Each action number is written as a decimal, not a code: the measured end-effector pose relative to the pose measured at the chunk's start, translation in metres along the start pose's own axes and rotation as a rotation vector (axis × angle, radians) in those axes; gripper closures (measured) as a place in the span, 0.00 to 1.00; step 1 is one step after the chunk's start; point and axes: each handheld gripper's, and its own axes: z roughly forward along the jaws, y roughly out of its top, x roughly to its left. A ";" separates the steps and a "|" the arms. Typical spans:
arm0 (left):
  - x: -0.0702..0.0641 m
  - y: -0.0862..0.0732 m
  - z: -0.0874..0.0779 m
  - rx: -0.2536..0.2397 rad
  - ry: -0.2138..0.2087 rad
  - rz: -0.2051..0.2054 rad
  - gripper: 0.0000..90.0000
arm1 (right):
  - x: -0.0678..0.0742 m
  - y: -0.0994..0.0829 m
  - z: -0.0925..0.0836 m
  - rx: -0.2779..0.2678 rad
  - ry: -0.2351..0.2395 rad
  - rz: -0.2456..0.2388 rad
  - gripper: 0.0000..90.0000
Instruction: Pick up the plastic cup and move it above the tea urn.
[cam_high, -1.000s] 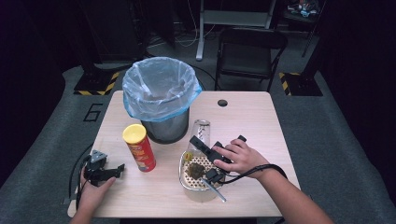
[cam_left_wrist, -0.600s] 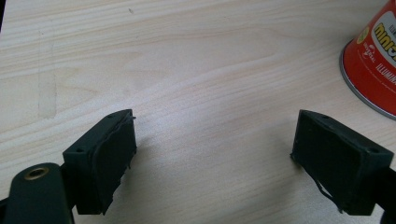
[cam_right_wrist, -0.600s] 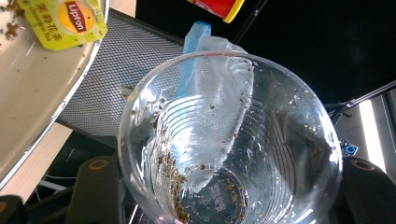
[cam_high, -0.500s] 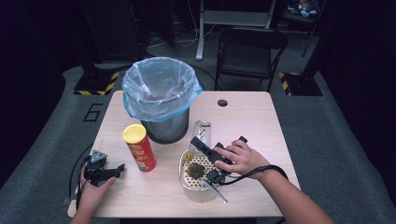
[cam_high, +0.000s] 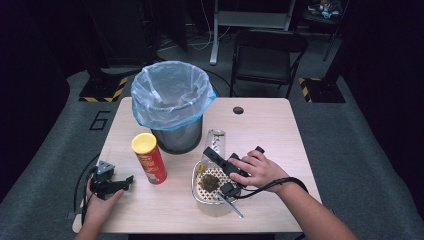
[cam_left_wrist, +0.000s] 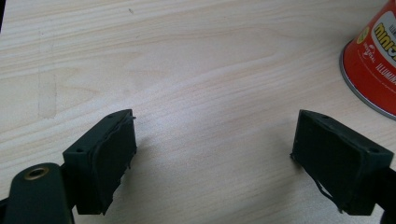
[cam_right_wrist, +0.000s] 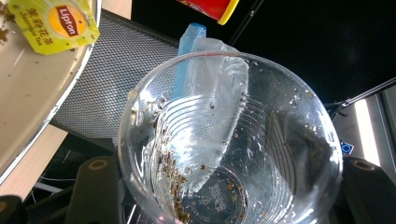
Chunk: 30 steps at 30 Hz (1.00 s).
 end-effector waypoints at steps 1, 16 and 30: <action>0.000 0.000 0.000 0.000 0.001 0.003 0.15 | -0.001 0.000 0.000 0.000 -0.013 0.000 0.40; 0.000 0.000 0.000 0.000 0.000 0.000 0.15 | -0.006 -0.004 0.000 -0.017 0.047 0.147 0.39; 0.000 0.000 0.000 0.000 -0.001 -0.001 0.15 | -0.046 -0.030 0.010 -0.053 0.352 0.695 0.40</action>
